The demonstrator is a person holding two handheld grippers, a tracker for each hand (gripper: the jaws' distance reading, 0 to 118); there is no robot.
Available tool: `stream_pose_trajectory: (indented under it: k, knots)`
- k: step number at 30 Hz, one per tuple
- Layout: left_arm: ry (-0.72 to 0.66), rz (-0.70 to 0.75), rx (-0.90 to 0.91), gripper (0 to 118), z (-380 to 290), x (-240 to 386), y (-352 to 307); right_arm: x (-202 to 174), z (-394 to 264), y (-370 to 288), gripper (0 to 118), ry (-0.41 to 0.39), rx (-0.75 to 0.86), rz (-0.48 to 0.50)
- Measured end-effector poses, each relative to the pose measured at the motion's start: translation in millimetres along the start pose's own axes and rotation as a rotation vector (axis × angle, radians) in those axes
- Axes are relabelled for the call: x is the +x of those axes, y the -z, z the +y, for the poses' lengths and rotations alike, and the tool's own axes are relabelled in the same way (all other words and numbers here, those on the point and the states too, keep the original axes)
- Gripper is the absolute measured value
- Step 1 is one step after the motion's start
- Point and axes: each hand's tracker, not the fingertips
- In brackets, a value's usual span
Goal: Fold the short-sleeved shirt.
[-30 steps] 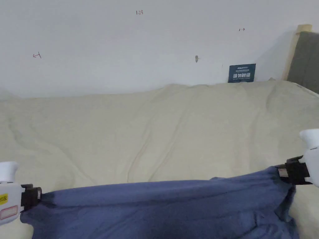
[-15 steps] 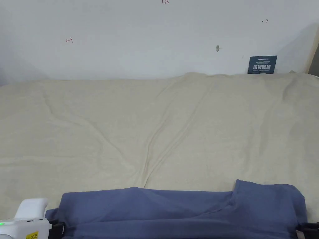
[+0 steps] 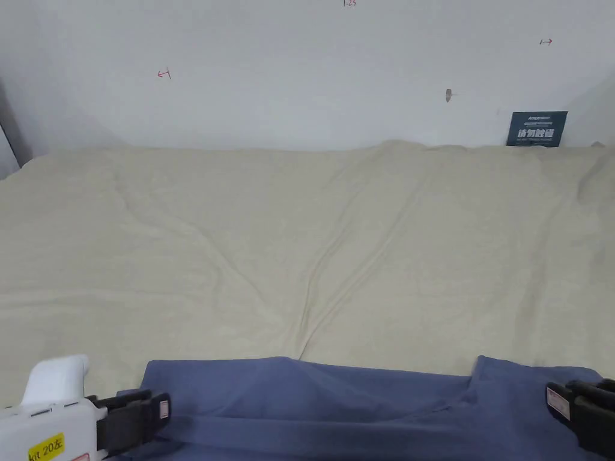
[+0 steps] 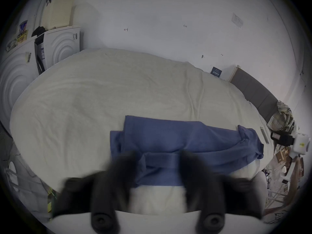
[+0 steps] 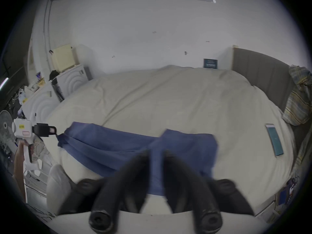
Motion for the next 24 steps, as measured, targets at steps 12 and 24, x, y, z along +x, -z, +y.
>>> stream_pose_trajectory:
  k: [12, 24]
  knots:
    - [-0.134, 0.061, -0.021, 0, -50.2, -51.9, -14.9, -93.0, -33.3, 71.7, 0, 0.016, -0.165, 0.259]
    - [-0.363, -0.173, -0.021, 118, -8.5, -93.9, 48.0, -126.7, -33.6, 96.7, 0, -0.038, -0.244, 0.243]
